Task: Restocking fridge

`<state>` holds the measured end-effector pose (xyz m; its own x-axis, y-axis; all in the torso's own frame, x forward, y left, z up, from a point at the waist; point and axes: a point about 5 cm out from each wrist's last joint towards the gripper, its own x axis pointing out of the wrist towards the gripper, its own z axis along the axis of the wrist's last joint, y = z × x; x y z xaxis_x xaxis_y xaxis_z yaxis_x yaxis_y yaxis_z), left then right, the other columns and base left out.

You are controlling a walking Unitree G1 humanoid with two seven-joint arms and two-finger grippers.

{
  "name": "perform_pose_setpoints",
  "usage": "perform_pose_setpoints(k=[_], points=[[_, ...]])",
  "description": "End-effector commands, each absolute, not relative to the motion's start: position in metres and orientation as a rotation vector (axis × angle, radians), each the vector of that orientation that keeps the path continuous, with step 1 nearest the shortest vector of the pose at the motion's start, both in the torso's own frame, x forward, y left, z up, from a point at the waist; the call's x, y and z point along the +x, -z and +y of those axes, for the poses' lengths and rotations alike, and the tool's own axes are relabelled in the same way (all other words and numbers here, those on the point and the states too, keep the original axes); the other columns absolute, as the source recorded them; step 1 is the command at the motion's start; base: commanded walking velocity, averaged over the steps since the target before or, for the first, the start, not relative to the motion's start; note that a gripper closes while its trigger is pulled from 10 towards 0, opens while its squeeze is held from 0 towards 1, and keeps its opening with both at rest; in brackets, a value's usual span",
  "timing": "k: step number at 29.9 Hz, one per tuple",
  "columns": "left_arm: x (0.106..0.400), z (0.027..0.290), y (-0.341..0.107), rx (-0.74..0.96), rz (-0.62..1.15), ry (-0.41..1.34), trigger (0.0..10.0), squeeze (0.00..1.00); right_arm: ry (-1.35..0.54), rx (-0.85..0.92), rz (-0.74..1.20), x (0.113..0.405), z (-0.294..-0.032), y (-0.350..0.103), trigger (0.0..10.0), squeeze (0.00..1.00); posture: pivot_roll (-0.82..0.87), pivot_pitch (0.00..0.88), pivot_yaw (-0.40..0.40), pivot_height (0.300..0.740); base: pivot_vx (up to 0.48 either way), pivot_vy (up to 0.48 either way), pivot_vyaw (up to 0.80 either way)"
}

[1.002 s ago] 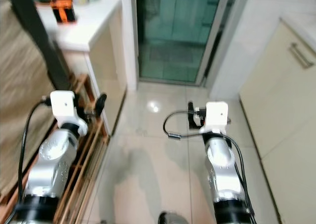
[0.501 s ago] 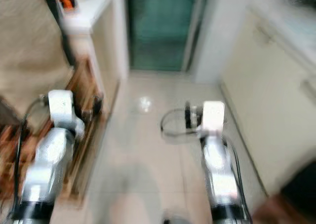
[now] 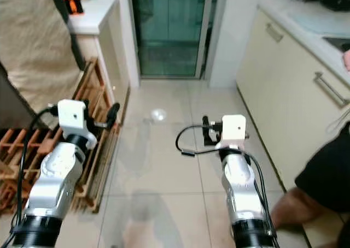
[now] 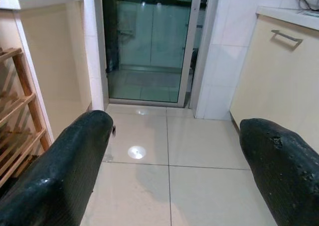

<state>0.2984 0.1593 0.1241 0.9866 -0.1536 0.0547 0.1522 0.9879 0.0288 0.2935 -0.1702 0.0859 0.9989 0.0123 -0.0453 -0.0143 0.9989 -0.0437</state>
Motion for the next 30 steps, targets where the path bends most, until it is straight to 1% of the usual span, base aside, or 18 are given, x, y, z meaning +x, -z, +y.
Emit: perform_pose_setpoints(k=[1, 20, 22, 30], points=[[0.2999, 0.1609, -0.1270, 0.038, -0.064, 0.155, 10.0, 0.00, -0.024, -0.041, 0.033, 0.2958, -0.1662, -0.0889, 10.0, 0.00, -0.12, 0.000, 0.016, 0.740, 0.000, 0.480, 0.00], [0.3019, 0.1580, -0.1295, 0.017, -0.076, 0.147, 10.0, 0.00, -0.028, -0.045, 0.037, 0.2965, -0.1668, -0.0883, 10.0, 0.00, -0.12, 0.000, 0.014, 0.740, 0.000, 0.469, 0.00], [0.3033, 0.1568, -0.1302, 0.029, -0.071, 0.133, 10.0, 0.00, -0.025, -0.048, 0.034, 0.2963, -0.1681, -0.0890, 10.0, 0.00, -0.12, 0.000, 0.013, 0.740, 0.000, 0.142, 0.00], [0.3005, 0.1591, -0.1291, -0.035, -0.058, 0.130, 10.0, 0.00, -0.020, -0.059, 0.027, 0.2951, -0.1709, -0.0906, 10.0, 0.00, -0.13, 0.000, 0.015, 0.740, 0.000, 0.000, 0.00]])
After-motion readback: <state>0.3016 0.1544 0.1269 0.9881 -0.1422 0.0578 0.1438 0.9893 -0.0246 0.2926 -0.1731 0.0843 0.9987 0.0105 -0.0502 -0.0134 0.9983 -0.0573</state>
